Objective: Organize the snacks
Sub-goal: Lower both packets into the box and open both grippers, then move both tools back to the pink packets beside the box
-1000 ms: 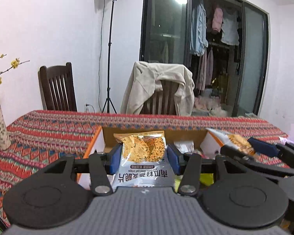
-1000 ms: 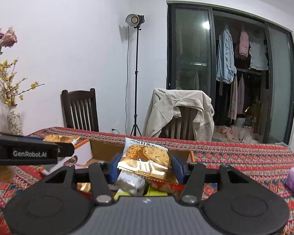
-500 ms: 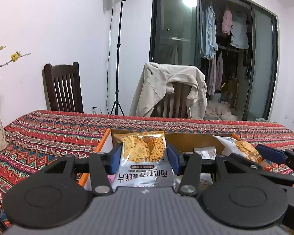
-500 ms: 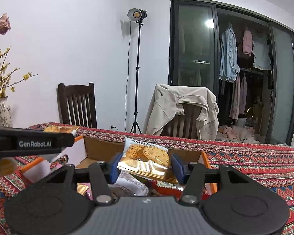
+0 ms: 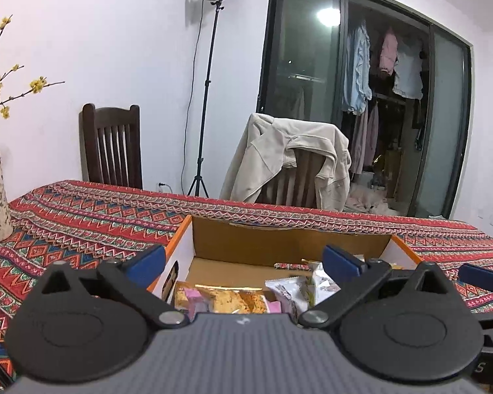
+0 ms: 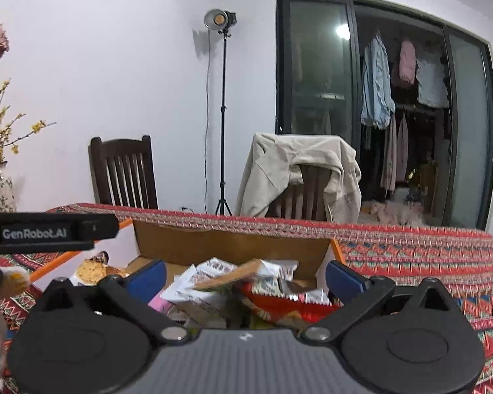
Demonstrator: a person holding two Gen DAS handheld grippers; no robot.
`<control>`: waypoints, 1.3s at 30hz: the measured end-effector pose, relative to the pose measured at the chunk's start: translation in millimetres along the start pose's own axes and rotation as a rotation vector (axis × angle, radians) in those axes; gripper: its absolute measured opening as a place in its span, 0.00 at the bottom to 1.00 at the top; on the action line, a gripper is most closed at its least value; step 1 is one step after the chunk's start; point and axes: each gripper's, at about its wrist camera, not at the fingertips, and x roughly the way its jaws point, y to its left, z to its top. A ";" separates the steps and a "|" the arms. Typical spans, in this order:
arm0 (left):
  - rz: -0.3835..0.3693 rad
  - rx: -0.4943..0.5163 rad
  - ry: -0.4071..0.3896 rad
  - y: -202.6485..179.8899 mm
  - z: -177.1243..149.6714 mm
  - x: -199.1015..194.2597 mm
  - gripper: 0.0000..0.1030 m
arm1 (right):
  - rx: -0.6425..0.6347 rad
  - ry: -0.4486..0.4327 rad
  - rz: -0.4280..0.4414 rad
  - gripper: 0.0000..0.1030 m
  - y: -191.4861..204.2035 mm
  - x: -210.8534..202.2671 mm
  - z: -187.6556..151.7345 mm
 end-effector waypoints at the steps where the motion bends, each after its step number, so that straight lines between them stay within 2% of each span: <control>1: -0.001 -0.005 0.003 0.5 0.8 0.6 1.00 | 0.001 0.005 -0.003 1.00 0.0 1.0 -0.7; 11: 0.001 -0.024 0.011 2.4 9.1 -8.3 1.00 | -0.004 -0.011 -0.010 1.00 0.0 -5.5 0.8; 16: -0.011 -0.031 -0.030 1.1 24.3 -30.3 1.00 | -0.007 -0.023 -0.011 1.00 2.5 -17.6 11.5; 22: -0.038 -0.022 0.006 2.5 29.1 -55.4 1.00 | 0.003 -0.008 0.025 1.00 -1.1 -48.7 19.5; 28: -0.026 0.016 0.070 12.6 8.6 -71.5 1.00 | -0.040 0.038 0.030 1.00 -0.3 -79.6 4.1; 33: -0.016 0.043 0.156 28.2 -20.1 -76.6 1.00 | -0.036 0.128 0.038 1.00 -1.5 -92.4 -23.5; 39: 0.004 0.030 0.229 55.3 -57.1 -81.3 1.00 | -0.018 0.235 0.035 1.00 -3.8 -96.7 -56.2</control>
